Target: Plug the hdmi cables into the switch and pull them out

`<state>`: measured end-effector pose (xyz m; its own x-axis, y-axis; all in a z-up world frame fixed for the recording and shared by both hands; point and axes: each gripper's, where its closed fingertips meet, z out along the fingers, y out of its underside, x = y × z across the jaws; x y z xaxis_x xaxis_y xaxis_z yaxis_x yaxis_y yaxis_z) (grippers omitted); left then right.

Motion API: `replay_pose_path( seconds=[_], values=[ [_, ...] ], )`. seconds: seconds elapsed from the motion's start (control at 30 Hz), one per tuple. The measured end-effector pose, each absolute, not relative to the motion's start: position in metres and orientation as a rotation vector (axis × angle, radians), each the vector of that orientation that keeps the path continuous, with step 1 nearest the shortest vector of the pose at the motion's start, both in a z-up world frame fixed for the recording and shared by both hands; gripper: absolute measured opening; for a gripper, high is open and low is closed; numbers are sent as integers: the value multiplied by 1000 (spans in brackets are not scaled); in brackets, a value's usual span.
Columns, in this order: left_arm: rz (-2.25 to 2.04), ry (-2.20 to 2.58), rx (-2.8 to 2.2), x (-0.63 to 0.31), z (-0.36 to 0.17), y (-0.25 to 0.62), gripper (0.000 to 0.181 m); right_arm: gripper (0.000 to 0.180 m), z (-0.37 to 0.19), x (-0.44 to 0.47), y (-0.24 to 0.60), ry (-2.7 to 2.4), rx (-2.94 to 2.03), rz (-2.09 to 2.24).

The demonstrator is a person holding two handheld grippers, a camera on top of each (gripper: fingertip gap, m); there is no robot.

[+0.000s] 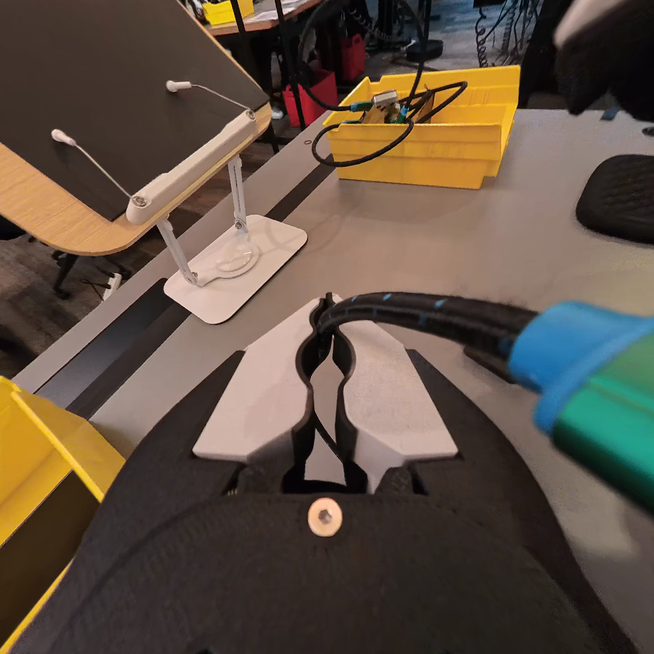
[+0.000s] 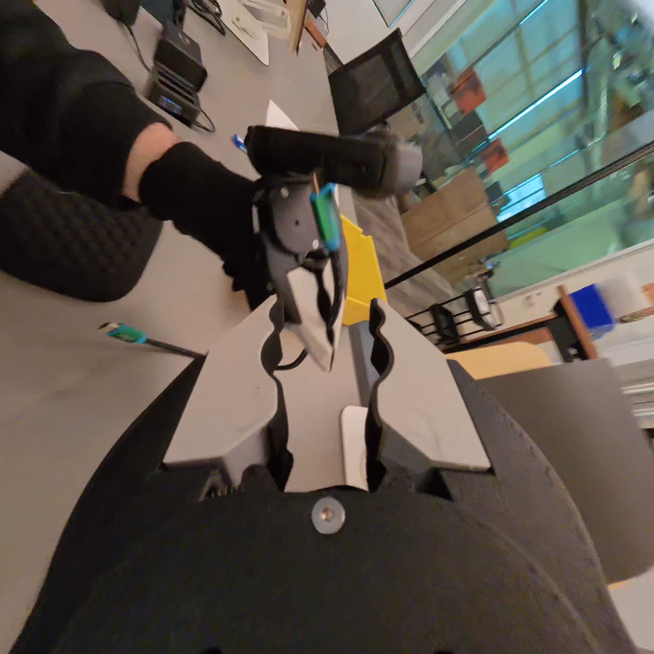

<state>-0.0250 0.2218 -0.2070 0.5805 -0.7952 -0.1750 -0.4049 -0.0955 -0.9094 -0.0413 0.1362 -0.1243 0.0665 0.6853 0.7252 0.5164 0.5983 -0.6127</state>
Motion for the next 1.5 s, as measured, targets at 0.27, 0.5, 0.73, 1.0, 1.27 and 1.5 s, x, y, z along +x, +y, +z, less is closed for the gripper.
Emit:
replay_pose_path(
  seconds=[0.27,0.5,0.73,1.0,1.27,1.5],
  values=[
    [-407,1038,-1726,-16,-216,219,0,14,-136,-81,142,-1607,-1002,118],
    [-433,1011,-1737,-12,-218,222,0,10,-127,-66,160,-1488,-1126,286],
    [-362,1018,-1708,-15,-207,226,21,10,-117,-27,201,-1273,-1253,346],
    [-397,1380,-1695,-7,-236,187,20,9,-105,2,224,-1184,-1296,432],
    [-272,1852,-1593,11,-294,132,29,8,-113,12,236,-1179,-1343,470],
    [-217,1971,-1543,-2,-307,121,36,9,-119,18,237,-1219,-1360,478]
  ],
)
